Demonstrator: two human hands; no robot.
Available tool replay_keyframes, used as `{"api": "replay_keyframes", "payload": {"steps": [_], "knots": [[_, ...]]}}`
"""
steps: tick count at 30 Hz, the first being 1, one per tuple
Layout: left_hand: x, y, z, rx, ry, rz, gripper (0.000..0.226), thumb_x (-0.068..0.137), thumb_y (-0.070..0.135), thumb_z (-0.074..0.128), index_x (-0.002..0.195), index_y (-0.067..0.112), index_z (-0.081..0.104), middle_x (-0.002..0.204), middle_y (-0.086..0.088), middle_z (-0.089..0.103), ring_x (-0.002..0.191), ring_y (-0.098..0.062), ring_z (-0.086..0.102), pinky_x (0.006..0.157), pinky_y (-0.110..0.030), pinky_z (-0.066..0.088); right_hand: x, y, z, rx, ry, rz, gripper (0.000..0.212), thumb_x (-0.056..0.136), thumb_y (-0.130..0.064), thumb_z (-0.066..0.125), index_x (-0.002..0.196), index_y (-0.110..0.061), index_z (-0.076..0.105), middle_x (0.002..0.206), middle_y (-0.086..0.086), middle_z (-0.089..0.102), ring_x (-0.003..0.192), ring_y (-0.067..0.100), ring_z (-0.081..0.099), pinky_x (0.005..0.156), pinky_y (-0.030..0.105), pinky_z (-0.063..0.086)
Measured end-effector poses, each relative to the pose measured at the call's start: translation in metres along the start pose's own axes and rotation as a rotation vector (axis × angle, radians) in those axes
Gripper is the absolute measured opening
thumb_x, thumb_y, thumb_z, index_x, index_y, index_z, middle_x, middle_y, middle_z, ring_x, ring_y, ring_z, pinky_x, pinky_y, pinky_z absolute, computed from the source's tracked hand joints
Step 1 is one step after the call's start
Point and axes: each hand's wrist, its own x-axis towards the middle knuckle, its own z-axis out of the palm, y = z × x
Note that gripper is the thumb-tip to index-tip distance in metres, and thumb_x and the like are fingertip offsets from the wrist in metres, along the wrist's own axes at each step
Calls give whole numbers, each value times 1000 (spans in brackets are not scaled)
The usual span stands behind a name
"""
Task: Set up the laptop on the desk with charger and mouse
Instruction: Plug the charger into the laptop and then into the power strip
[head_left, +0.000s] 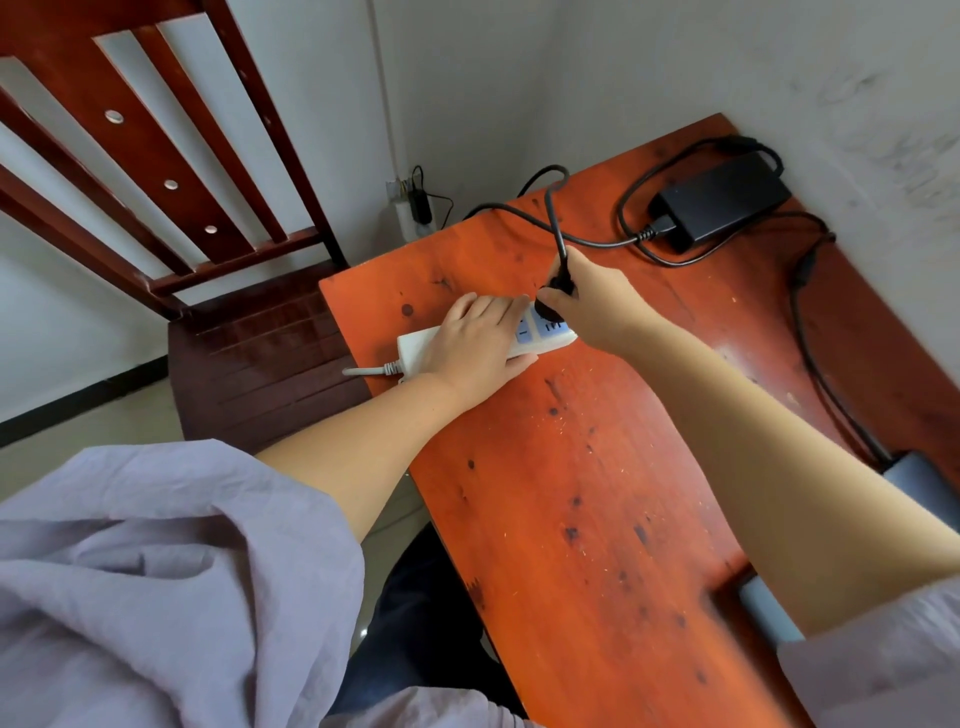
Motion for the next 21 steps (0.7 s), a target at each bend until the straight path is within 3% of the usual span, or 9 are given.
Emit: {"api": "replay_keyframes", "payload": {"steps": [4,9,14,16,18,21], "knots": [[0,0,0,-27,-10,8,66,89,46,51,141,8,38,129,-6,57,125,-24,48,114,-39,26,-17,10,28,33,81,0,14,93,-17,47,100,-6,43,92,17,63,82,35,58,71,48,51],[0,0,0,-20,18,14,67,87,50,44,138,7,42,126,-6,60,122,-23,52,113,-40,29,-13,16,31,100,101,13,13,93,-18,47,99,-7,42,93,16,63,84,35,58,73,50,52],[0,2,-5,-6,-68,-2,68,91,48,47,145,11,30,138,-2,50,131,-18,42,118,-38,16,-15,16,32,66,97,28,13,93,-22,47,92,-15,35,92,15,62,82,34,57,71,50,51],[0,3,-7,-12,-126,-14,69,91,46,47,147,12,25,141,-1,46,134,-18,38,119,-38,13,-16,15,30,63,73,29,12,94,-21,47,99,-16,37,89,11,58,79,31,54,68,46,49],[0,5,-11,1,-191,-28,71,92,43,47,148,12,19,146,-1,39,137,-18,33,119,-39,11,-23,20,25,95,58,46,25,94,-20,47,117,-16,39,88,8,55,79,27,53,68,39,46],[-10,6,-21,11,-92,-21,60,88,34,55,140,10,36,137,-7,48,128,-25,45,112,-42,28,-52,42,14,140,131,93,44,93,-18,49,133,-18,32,83,10,59,76,26,56,72,38,47]]}}
